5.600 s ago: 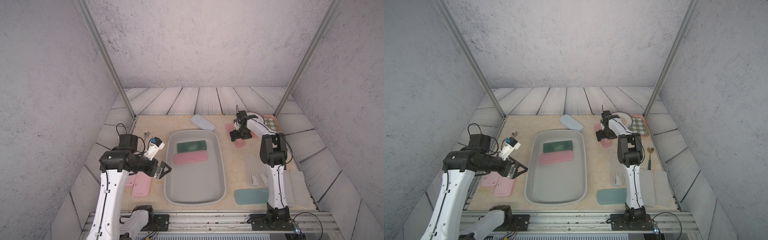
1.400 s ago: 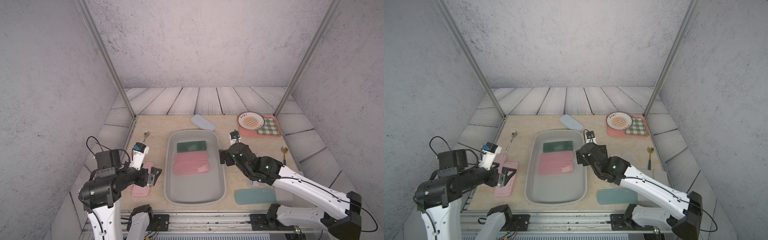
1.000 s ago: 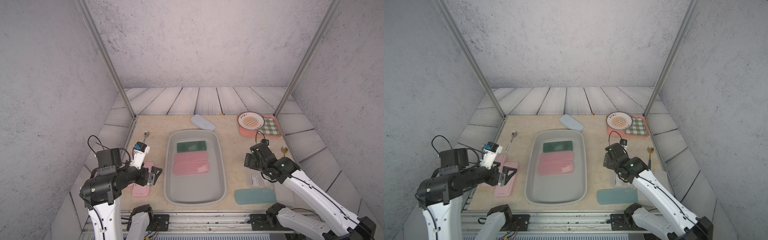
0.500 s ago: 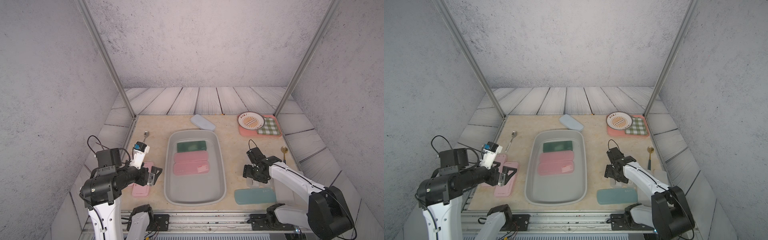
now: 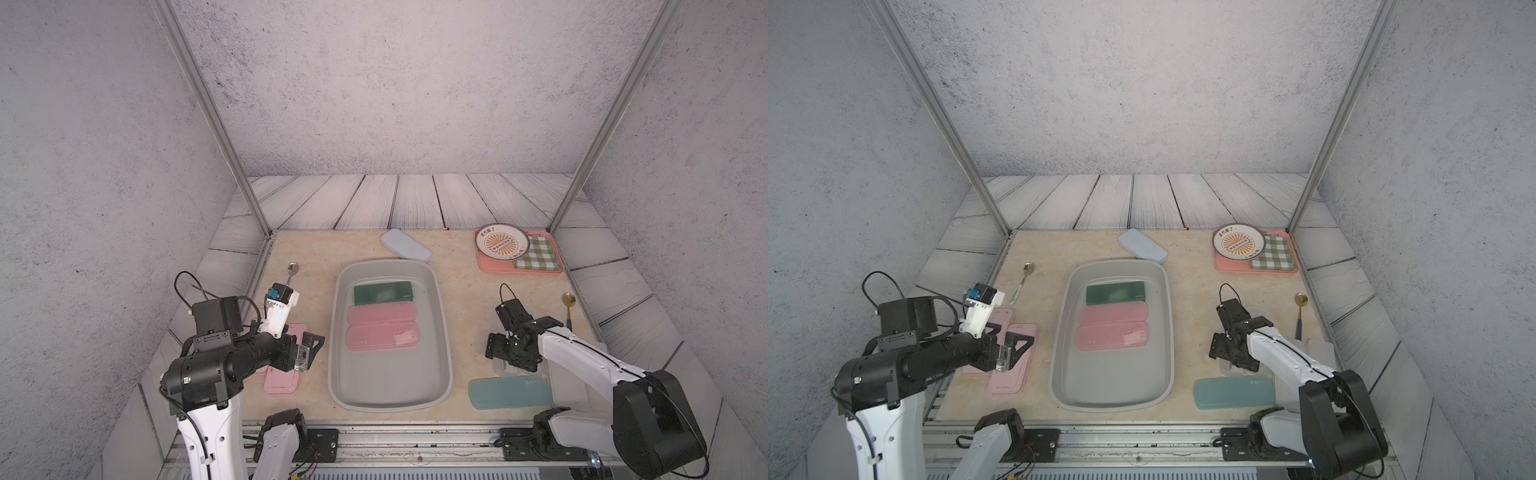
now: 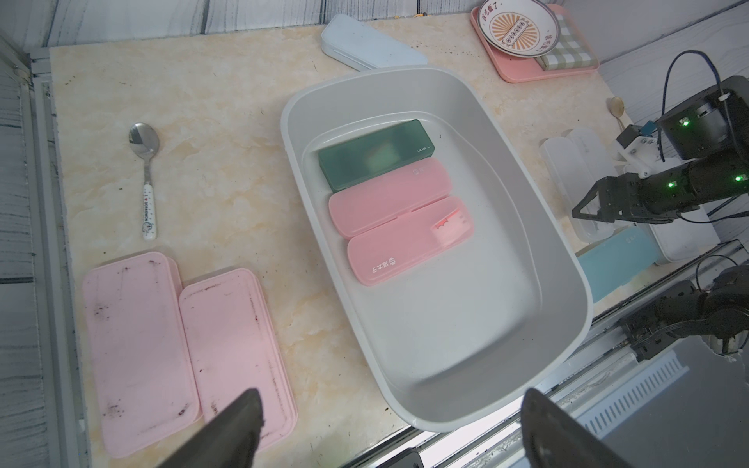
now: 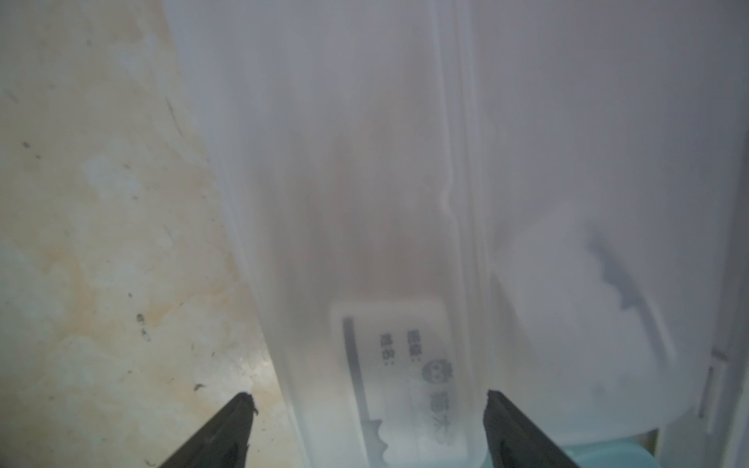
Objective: Put the pencil case into the storage box
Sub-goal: Pick up the pencil case from the center of the board.
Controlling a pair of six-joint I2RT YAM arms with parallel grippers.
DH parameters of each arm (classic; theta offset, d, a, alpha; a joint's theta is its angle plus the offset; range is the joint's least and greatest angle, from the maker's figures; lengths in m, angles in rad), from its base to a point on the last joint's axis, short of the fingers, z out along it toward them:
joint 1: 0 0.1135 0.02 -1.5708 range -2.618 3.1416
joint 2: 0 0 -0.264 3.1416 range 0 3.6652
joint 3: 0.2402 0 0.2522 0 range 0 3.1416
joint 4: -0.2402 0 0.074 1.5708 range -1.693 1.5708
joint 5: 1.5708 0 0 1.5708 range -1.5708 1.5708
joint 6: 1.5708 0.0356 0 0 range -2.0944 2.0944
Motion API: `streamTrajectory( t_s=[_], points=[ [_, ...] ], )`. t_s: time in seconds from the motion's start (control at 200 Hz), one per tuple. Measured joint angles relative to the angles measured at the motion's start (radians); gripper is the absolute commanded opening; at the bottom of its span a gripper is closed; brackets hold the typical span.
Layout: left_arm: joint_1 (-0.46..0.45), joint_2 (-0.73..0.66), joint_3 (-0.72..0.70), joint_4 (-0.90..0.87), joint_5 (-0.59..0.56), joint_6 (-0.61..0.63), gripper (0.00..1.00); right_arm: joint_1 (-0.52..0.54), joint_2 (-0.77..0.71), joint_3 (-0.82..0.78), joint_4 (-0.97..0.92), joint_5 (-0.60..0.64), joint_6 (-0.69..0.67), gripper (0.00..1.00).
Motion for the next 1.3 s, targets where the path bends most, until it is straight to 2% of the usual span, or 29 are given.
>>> streamTrajectory(
  t_s=[0.12,0.29,0.595,0.731,0.906,1.101,1.301],
  points=[
    [0.004,-0.001,0.000,0.000,0.000,0.000,1.00,0.000,0.005,0.000,-0.006,0.027,0.010,0.95],
    [0.008,-0.007,0.000,0.000,0.000,0.000,1.00,0.000,0.019,-0.001,0.010,0.018,0.013,0.93],
    [0.010,-0.010,0.000,0.000,0.000,0.000,1.00,0.005,0.018,-0.015,0.087,-0.110,0.012,0.86],
    [0.015,-0.016,0.000,0.000,0.000,0.000,1.00,0.010,0.018,0.002,0.056,-0.051,0.018,0.90],
    [0.018,-0.020,0.000,0.000,0.000,0.000,1.00,0.009,0.063,0.106,0.028,0.060,0.000,0.94],
    [0.018,-0.020,0.000,0.000,0.000,0.000,1.00,0.007,0.204,0.173,0.057,0.045,-0.036,0.93],
    [0.018,-0.021,0.000,0.000,0.001,0.000,1.00,0.007,0.273,0.185,0.070,0.049,-0.042,0.92]
  ],
)
